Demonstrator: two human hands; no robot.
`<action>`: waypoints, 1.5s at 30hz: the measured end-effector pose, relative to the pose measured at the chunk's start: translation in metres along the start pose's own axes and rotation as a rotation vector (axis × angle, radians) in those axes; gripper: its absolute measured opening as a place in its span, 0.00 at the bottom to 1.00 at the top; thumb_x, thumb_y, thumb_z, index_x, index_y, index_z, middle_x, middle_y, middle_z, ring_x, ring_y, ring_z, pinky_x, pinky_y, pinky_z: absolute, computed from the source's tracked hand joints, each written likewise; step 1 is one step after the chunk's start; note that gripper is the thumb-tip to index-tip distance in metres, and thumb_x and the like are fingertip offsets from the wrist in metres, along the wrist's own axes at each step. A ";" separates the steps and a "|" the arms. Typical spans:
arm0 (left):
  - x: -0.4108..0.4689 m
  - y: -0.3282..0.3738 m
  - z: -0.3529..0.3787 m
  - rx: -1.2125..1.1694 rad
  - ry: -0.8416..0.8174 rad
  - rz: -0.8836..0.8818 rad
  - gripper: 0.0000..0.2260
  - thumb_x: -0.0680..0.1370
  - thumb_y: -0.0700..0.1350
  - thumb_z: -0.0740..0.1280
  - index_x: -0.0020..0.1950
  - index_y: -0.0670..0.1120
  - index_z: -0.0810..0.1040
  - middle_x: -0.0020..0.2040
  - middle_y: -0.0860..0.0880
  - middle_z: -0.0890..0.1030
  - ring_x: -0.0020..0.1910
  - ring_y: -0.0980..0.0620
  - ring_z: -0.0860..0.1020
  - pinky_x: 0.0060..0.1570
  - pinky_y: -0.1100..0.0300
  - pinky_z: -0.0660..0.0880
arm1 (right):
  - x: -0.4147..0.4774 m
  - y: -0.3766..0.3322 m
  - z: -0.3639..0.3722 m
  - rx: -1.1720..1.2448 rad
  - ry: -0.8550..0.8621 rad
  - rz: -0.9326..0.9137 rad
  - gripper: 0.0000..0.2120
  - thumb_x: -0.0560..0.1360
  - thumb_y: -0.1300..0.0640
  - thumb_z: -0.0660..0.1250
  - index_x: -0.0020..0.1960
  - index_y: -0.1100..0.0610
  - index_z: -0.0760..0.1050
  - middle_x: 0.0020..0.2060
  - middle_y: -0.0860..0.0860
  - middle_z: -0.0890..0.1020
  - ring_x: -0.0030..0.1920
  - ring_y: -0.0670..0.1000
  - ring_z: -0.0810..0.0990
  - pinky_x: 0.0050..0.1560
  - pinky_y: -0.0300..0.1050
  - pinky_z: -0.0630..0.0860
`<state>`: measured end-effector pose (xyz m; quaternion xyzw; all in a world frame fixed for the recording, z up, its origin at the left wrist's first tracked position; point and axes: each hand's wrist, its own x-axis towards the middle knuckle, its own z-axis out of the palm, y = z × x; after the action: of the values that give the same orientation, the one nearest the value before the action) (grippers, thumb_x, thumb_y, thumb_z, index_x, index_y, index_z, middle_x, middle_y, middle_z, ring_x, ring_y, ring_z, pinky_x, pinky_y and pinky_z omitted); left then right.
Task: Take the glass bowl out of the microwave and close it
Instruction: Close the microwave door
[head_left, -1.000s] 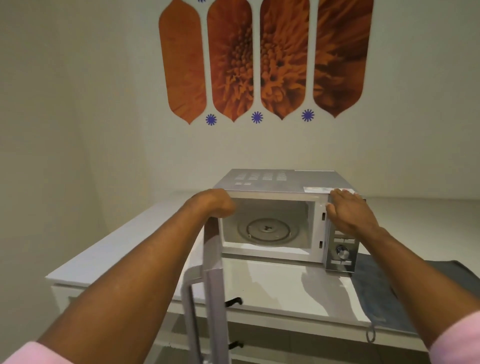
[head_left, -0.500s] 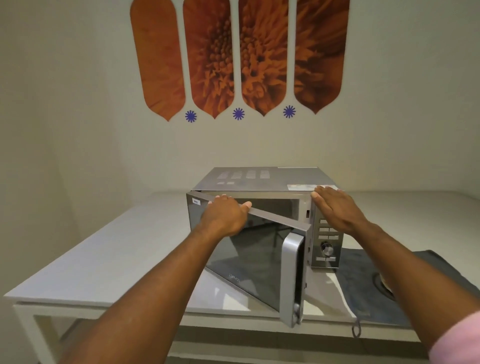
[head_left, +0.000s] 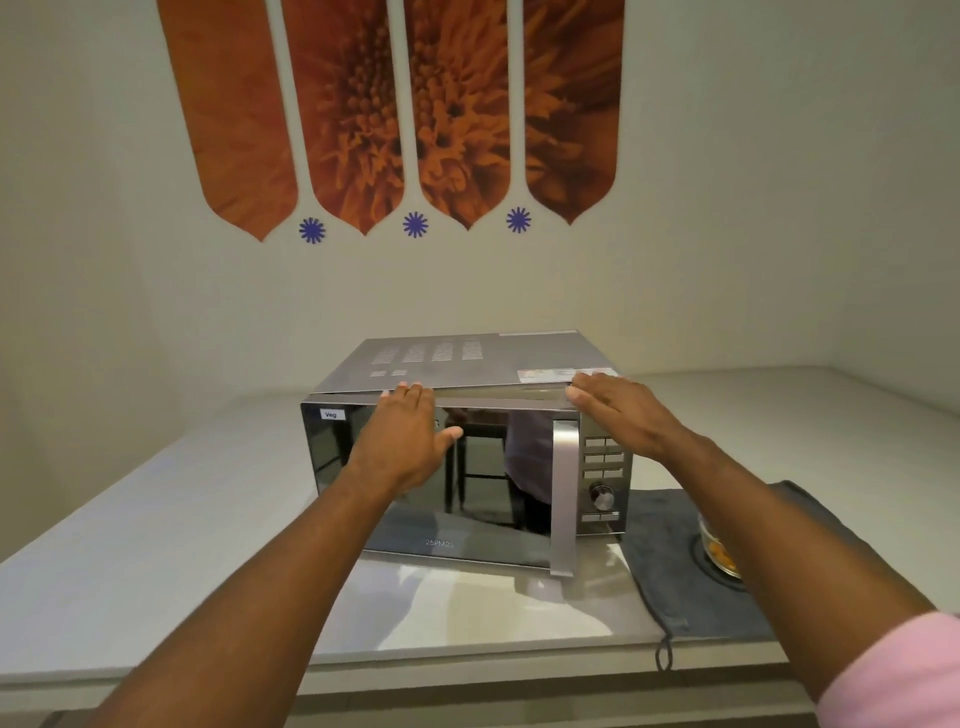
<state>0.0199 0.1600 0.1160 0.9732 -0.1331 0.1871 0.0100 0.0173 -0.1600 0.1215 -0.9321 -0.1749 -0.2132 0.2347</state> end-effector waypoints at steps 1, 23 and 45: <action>0.002 -0.002 0.001 0.012 -0.002 0.013 0.37 0.85 0.64 0.54 0.85 0.39 0.55 0.86 0.38 0.59 0.86 0.40 0.55 0.85 0.45 0.50 | 0.001 0.000 0.000 -0.018 0.020 0.000 0.28 0.84 0.36 0.53 0.63 0.55 0.80 0.59 0.54 0.85 0.60 0.56 0.81 0.64 0.60 0.76; 0.027 -0.014 0.025 0.014 0.099 0.060 0.40 0.82 0.68 0.58 0.84 0.41 0.60 0.84 0.41 0.64 0.84 0.42 0.60 0.84 0.46 0.53 | 0.024 -0.005 0.021 -0.333 0.215 0.106 0.14 0.84 0.47 0.63 0.53 0.52 0.85 0.47 0.53 0.88 0.49 0.57 0.84 0.52 0.49 0.79; 0.028 -0.013 0.029 0.064 0.092 0.054 0.41 0.82 0.69 0.56 0.85 0.42 0.57 0.85 0.40 0.61 0.85 0.41 0.58 0.84 0.45 0.51 | 0.021 -0.021 0.025 -0.444 0.237 0.166 0.09 0.81 0.59 0.67 0.50 0.54 0.86 0.43 0.54 0.88 0.46 0.57 0.85 0.53 0.49 0.79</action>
<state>0.0590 0.1629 0.0996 0.9595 -0.1525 0.2359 -0.0199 0.0343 -0.1256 0.1196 -0.9405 -0.0182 -0.3340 0.0597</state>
